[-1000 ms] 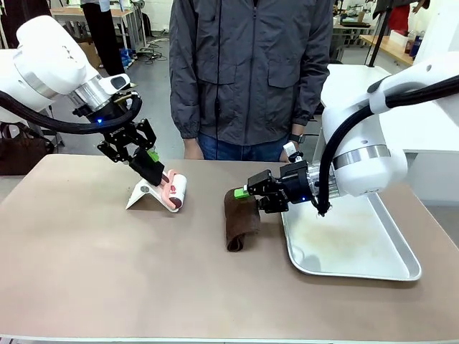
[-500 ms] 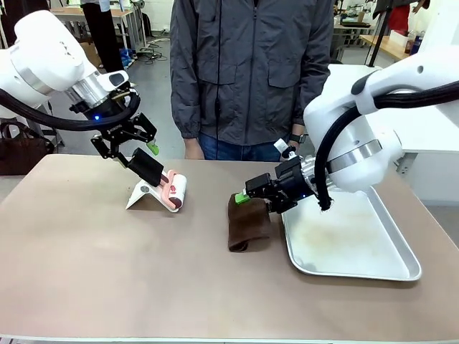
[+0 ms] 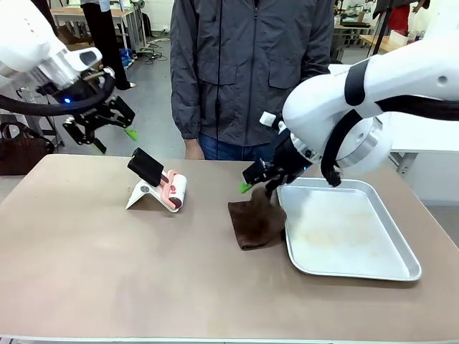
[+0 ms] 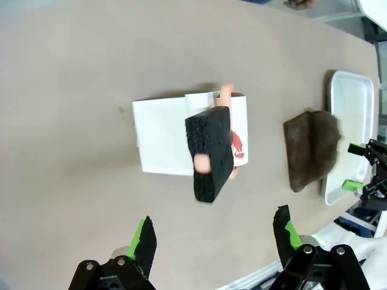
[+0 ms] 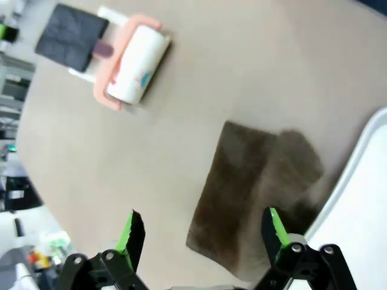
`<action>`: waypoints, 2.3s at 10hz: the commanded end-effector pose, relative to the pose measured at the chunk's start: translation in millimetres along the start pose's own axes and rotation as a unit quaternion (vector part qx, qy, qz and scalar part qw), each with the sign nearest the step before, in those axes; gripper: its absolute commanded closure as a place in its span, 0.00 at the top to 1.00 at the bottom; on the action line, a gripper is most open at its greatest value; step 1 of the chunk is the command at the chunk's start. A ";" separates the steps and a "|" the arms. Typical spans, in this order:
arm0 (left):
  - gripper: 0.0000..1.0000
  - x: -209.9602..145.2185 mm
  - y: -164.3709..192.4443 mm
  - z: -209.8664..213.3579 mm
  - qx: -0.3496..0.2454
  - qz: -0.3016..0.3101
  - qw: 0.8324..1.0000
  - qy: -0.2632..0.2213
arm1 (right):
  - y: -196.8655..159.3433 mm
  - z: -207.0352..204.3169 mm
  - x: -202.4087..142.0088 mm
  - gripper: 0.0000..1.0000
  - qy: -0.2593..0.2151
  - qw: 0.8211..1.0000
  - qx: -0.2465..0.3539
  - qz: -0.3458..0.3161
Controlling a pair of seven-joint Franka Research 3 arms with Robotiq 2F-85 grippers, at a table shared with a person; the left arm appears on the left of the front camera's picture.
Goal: Clean the surface of the table.
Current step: Return the Lint Roller and towel to their original positions.
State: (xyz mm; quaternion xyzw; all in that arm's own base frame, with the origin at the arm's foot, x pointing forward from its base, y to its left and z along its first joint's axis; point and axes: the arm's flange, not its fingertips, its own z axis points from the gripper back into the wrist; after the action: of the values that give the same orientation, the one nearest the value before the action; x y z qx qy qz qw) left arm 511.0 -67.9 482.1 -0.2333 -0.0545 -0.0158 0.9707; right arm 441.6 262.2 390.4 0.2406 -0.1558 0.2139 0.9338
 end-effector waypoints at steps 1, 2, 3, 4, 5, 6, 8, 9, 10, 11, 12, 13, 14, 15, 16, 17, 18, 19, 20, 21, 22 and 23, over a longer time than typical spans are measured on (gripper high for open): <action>1.00 -29.5 6.1 27.6 -0.007 -0.001 1.000 -0.030 | 15.3 12.2 19.4 1.00 -0.043 0.998 -0.019 0.033; 1.00 -42.2 8.6 40.0 -0.018 -0.008 0.999 -0.045 | 15.9 17.9 19.8 1.00 -0.051 0.998 0.001 0.024; 1.00 -60.1 13.9 52.0 -0.037 -0.015 0.998 -0.050 | 15.6 23.6 13.0 1.00 -0.039 0.999 0.031 -0.013; 1.00 -79.7 21.9 61.2 -0.078 -0.013 0.996 -0.045 | 12.6 34.2 1.1 1.00 -0.026 0.996 0.063 -0.062; 1.00 -102.3 30.2 68.8 -0.118 -0.010 0.992 -0.043 | 8.9 50.6 -15.0 1.00 -0.014 0.988 0.105 -0.116; 1.00 -125.2 38.9 73.4 -0.168 -0.010 0.985 -0.039 | 4.7 68.8 -31.6 1.00 -0.012 0.977 0.143 -0.156; 1.00 -158.7 51.5 64.7 -0.251 -0.026 0.967 -0.027 | -12.7 97.0 -60.7 1.00 -0.016 0.954 0.212 -0.213; 1.00 -172.2 60.4 54.4 -0.275 -0.028 0.960 -0.031 | -28.5 107.0 -71.5 1.00 -0.004 0.940 0.244 -0.237; 1.00 -179.2 66.3 45.0 -0.305 -0.038 0.951 -0.029 | -46.1 119.9 -82.7 1.00 -0.012 0.928 0.269 -0.255; 1.00 -184.5 72.6 33.8 -0.346 -0.046 0.937 -0.013 | -62.6 132.3 -93.3 1.00 -0.019 0.918 0.296 -0.263; 1.00 -188.4 79.8 24.2 -0.385 -0.061 0.921 -0.005 | -85.5 145.4 -105.5 1.00 -0.036 0.902 0.323 -0.284; 1.00 -191.7 87.9 20.4 -0.414 -0.066 0.908 -0.014 | -110.5 157.9 -118.0 1.00 -0.061 0.886 0.344 -0.304; 1.00 -194.8 99.0 17.5 -0.425 -0.075 0.901 -0.033 | -137.4 170.8 -130.8 1.00 -0.067 0.869 0.383 -0.306; 1.00 -193.8 108.4 11.7 -0.410 -0.071 0.909 -0.037 | -157.3 179.7 -140.8 1.00 -0.063 0.860 0.399 -0.313; 1.00 -190.6 114.0 5.0 -0.407 -0.075 0.909 -0.051 | -174.4 184.8 -149.2 1.00 -0.075 0.846 0.423 -0.315; 1.00 -185.3 111.1 -2.5 -0.415 -0.073 0.904 -0.064 | -187.1 186.3 -157.3 1.00 -0.072 0.848 0.419 -0.315; 1.00 -180.3 112.0 -4.3 -0.423 -0.064 0.900 -0.087 | -193.4 186.3 -161.7 1.00 -0.066 0.847 0.423 -0.315; 1.00 -174.3 113.1 -8.4 -0.420 -0.042 0.901 -0.099 | -187.6 174.6 -158.1 1.00 -0.054 0.858 0.405 -0.312; 1.00 -180.1 122.0 4.9 -0.413 -0.062 0.907 -0.058 | -188.9 191.4 -160.6 1.00 -0.076 0.843 0.418 -0.328; 1.00 -180.1 122.0 4.9 -0.413 -0.062 0.907 -0.058 | -188.9 191.4 -160.6 1.00 -0.076 0.843 0.418 -0.328; 1.00 -180.1 122.0 4.9 -0.413 -0.062 0.907 -0.058 | -188.9 191.4 -160.6 1.00 -0.076 0.843 0.418 -0.328; 1.00 -180.1 122.0 4.9 -0.413 -0.062 0.907 -0.058 | -188.9 191.4 -160.6 1.00 -0.076 0.843 0.418 -0.328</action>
State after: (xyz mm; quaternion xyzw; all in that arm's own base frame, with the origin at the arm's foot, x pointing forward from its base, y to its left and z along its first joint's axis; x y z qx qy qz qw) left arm 341.9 42.2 408.0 -0.6114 -0.1152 -0.0754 0.7792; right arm 357.5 -39.9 408.1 0.6579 -0.0327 -0.0763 0.7485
